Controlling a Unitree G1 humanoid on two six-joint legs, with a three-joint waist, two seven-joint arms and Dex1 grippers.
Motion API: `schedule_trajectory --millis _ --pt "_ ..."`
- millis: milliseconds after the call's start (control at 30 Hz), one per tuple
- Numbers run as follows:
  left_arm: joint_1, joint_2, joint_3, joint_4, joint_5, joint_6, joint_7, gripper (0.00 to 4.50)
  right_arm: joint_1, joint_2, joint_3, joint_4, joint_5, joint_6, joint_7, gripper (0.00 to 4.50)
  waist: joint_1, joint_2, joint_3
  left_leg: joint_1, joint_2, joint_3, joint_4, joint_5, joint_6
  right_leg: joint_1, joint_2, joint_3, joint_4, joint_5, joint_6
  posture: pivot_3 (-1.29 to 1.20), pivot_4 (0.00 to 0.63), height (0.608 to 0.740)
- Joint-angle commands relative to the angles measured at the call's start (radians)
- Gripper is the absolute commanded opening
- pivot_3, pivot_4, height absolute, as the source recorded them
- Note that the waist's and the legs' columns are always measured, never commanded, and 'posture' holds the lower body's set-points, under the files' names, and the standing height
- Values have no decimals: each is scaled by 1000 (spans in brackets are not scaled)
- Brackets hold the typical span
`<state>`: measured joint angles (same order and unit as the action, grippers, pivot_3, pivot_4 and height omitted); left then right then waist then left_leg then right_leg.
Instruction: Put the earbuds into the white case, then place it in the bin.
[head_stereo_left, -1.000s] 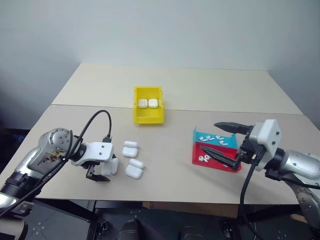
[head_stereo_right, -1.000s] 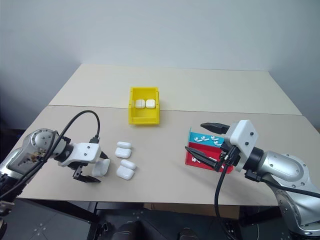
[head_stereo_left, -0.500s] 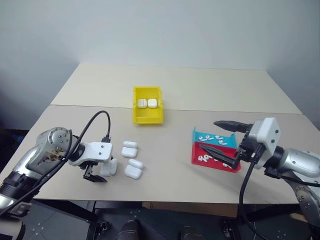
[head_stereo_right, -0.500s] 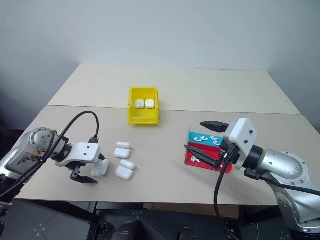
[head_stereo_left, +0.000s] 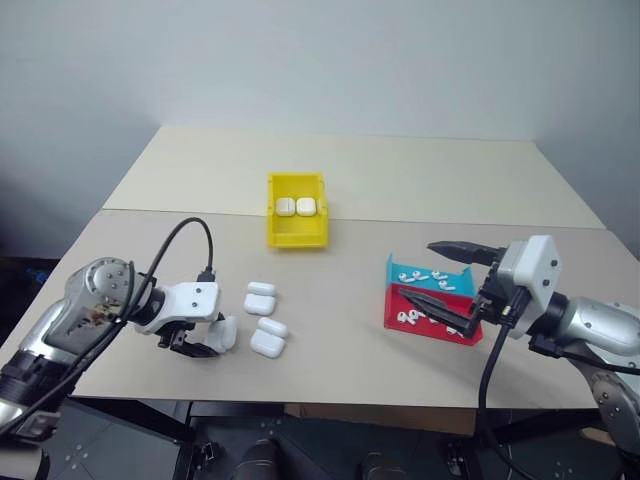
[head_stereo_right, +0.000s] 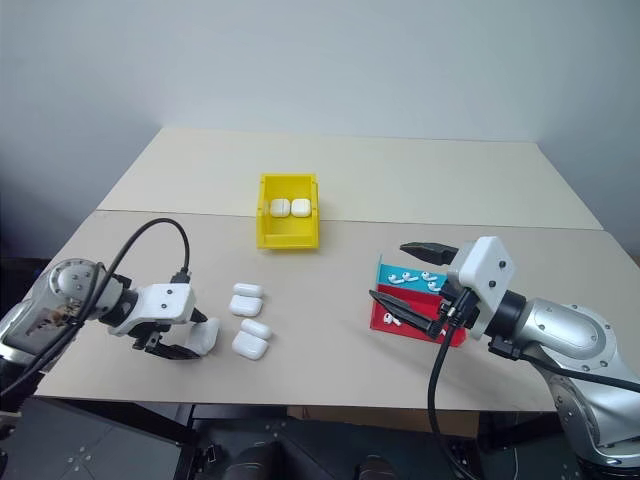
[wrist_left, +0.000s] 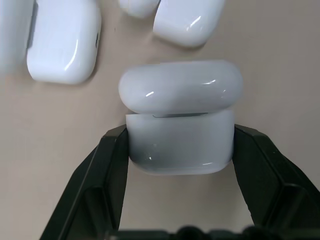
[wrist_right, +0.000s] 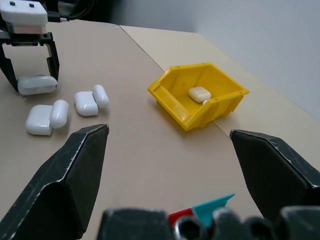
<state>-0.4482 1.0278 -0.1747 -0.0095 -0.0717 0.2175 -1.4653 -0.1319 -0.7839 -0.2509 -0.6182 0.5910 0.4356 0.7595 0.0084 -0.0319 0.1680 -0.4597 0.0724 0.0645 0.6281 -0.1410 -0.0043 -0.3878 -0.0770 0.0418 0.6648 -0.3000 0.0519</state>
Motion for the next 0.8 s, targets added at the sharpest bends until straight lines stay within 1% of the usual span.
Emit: schedule_trajectory --millis 33,67,100,200,233,300,367,433,500,567,667,733,800 --pt "41 20 184 -90 -197 56 -23 2782 -1 -1 -38 -13 5 -17 -6 4500 -1 0 0 0 0 0 0 0 0 0 0 0 0 0 0 0 150 740" --pt "49 12 231 -118 -263 107 -18 2782 1 1 -39 -10 7 -17 -7 4500 -2 0 0 0 1 0 0 0 0 0 0 0 0 0 0 0 150 740" --pt "48 -18 290 -158 -355 196 22 2782 1 5 -36 -5 8 -14 -9 4500 -3 0 0 0 1 0 0 0 0 0 0 0 0 0 0 0 150 740" --pt "55 -103 400 -252 -540 364 154 2782 3 17 -32 4 12 -6 -21 4500 -2 0 0 0 1 -1 2 0 0 1 0 -1 0 0 0 0 150 740" --pt "59 -136 425 -283 -586 395 199 2782 0 19 -33 5 18 1 -25 4500 -2 0 0 0 1 -1 2 0 0 2 0 -1 0 0 1 0 150 740" --pt "40 -218 452 -339 -726 485 295 2782 -13 20 -47 18 47 26 -31 4500 -2 0 0 0 1 -1 3 0 0 2 0 -1 1 1 1 0 150 740" --pt "27 -273 456 -375 -809 542 368 2782 -13 16 -57 30 59 35 -30 4500 -2 0 0 0 1 -2 3 0 0 2 0 -1 1 1 1 0 150 740" --pt "22 -333 420 -416 -819 546 444 2782 -11 3 -57 41 39 33 -31 4500 -3 0 0 0 1 -2 3 0 0 2 1 -1 1 1 1 0 150 740" --pt "1 -411 349 -431 -807 530 496 2782 -29 -51 -27 50 -12 72 -40 4500 -1 1 0 0 0 -2 3 0 0 3 1 0 1 1 1 0 150 740" --pt "-25 -485 290 -419 -783 488 509 2782 -55 -107 9 62 -52 117 -40 4500 1 1 -1 0 -1 -2 4 0 0 3 0 0 1 1 2 0 150 740" --pt "-70 -553 223 -366 -745 438 493 2782 -105 -183 30 90 -21 217 -8 4500 1 1 -1 1 -1 -3 4 0 0 3 0 0 1 2 2 0 150 740" --pt "-96 -609 184 -305 -709 345 432 2782 -151 -249 64 116 -7 297 34 4500 2 3 -2 1 -1 -3 3 0 0 3 1 0 0 1 2 0 150 740" --pt "-125 -664 148 -230 -673 244 358 2782 -208 -320 131 145 -29 362 75 4500 0 3 -2 1 -2 -3 3 0 0 3 0 1 0 1 2 0 150 740"
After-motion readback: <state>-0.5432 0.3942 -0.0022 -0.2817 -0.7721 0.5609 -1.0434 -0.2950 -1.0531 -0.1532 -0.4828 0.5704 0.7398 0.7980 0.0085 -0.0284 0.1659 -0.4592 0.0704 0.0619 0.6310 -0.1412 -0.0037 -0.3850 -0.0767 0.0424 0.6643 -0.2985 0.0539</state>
